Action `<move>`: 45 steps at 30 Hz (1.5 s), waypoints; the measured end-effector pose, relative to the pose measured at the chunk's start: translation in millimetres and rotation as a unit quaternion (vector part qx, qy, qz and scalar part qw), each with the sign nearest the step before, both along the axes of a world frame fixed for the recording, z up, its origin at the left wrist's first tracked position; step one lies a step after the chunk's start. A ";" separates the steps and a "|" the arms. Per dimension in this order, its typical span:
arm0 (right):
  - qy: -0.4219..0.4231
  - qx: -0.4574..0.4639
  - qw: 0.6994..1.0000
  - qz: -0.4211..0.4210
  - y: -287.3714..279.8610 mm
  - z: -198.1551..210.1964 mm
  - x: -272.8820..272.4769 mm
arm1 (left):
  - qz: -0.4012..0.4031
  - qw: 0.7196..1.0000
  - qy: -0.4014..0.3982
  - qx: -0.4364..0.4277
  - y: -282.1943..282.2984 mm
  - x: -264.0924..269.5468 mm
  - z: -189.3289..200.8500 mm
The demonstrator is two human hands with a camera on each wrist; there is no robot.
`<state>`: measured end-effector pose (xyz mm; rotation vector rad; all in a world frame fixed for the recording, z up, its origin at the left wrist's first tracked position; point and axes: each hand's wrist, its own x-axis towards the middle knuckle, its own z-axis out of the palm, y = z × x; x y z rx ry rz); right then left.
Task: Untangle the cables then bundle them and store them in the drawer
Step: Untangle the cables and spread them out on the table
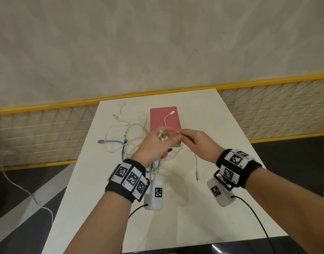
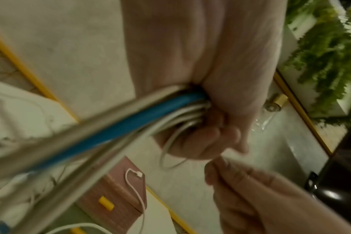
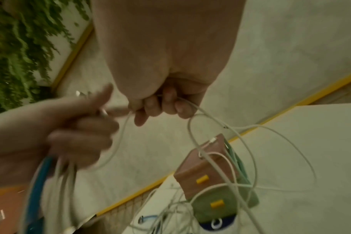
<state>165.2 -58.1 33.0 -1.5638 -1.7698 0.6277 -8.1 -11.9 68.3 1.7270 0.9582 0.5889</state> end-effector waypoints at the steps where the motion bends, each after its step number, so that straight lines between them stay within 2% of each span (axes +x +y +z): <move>1: -0.017 0.003 1.000 0.010 2.1 3.9 1.7 | -0.023 0.998 0.058 0.021 -1.6 -0.1 0.0; 2: -0.041 -0.003 0.999 0.019 2.7 7.0 6.2 | -0.022 0.993 0.105 0.048 -0.5 -1.9 0.4; 4: -0.086 -0.022 0.996 0.014 0.7 10.0 21.9 | 0.044 0.982 0.157 0.096 8.9 -11.2 0.3; 7: -0.124 -0.049 0.991 -0.027 -5.2 8.1 49.5 | 0.194 0.951 0.163 0.179 27.9 -30.8 2.0; 9: -0.145 -0.050 0.987 -0.043 -6.2 6.5 55.7 | 0.235 0.930 0.174 0.221 29.4 -35.4 2.0; 11: -0.142 -0.036 0.988 -0.043 -4.1 8.0 49.2 | 0.188 0.947 0.156 0.210 20.9 -25.7 5.2; 13: -0.132 -0.015 0.991 -0.024 -1.6 11.0 35.6 | 0.093 0.976 0.115 0.163 8.7 -9.2 4.3; 16: -0.103 0.008 0.995 0.015 1.7 14.8 17.0 | 0.005 0.985 0.089 0.149 -3.3 11.1 -1.9; 18: -0.081 0.008 0.996 0.023 0.6 17.4 15.8 | 0.011 0.989 0.063 0.135 -2.8 13.0 -2.9; 20: -0.059 -0.016 0.998 0.014 -4.6 17.9 25.7 | 0.067 0.987 0.037 0.142 7.3 5.1 -4.0; 22: -0.051 -0.045 0.998 -0.004 -11.5 15.2 38.9 | 0.155 0.967 0.064 0.193 21.9 -8.3 -1.5; 24: -0.062 -0.057 0.996 -0.009 -15.5 13.3 44.9 | 0.196 0.946 0.118 0.229 27.4 -15.9 -1.5; 26: -0.075 -0.044 0.996 -0.002 -13.8 15.1 38.2 | 0.157 0.962 0.111 0.196 17.3 -9.2 0.3; 28: -0.074 -0.016 0.997 0.012 -9.4 22.6 24.2 | 0.072 0.976 0.097 0.183 3.3 2.1 -0.6; 29: -0.072 -0.004 0.997 0.021 -7.0 26.2 18.1 | 0.044 0.973 0.104 0.202 -1.7 6.6 -2.0; 31: -0.067 0.008 0.997 0.033 -2.8 30.6 13.2 | 0.047 0.968 0.096 0.226 -0.4 8.7 -4.9; 34: -0.063 -0.011 0.998 0.019 -2.3 28.6 27.1 | 0.152 0.962 0.049 0.220 15.4 -4.3 -2.2; 37: -0.076 -0.042 0.996 -0.011 -7.0 19.3 44.1 | 0.259 0.935 0.034 0.240 26.9 -21.7 8.2; 39: -0.078 -0.045 0.996 -0.011 -7.5 15.1 42.4 | 0.232 0.948 0.035 0.215 22.0 -19.3 10.8; 41: -0.067 -0.022 0.997 0.005 -5.1 16.3 29.9 | 0.128 0.974 0.053 0.181 9.6 -6.5 7.4; 43: -0.058 0.006 0.998 0.032 -2.8 21.4 15.0 | 0.051 0.976 0.076 0.195 0.2 7.1 0.3; 45: -0.051 0.013 0.997 0.055 -2.5 25.6 7.6 | 0.062 0.971 0.080 0.219 1.8 10.5 -2.7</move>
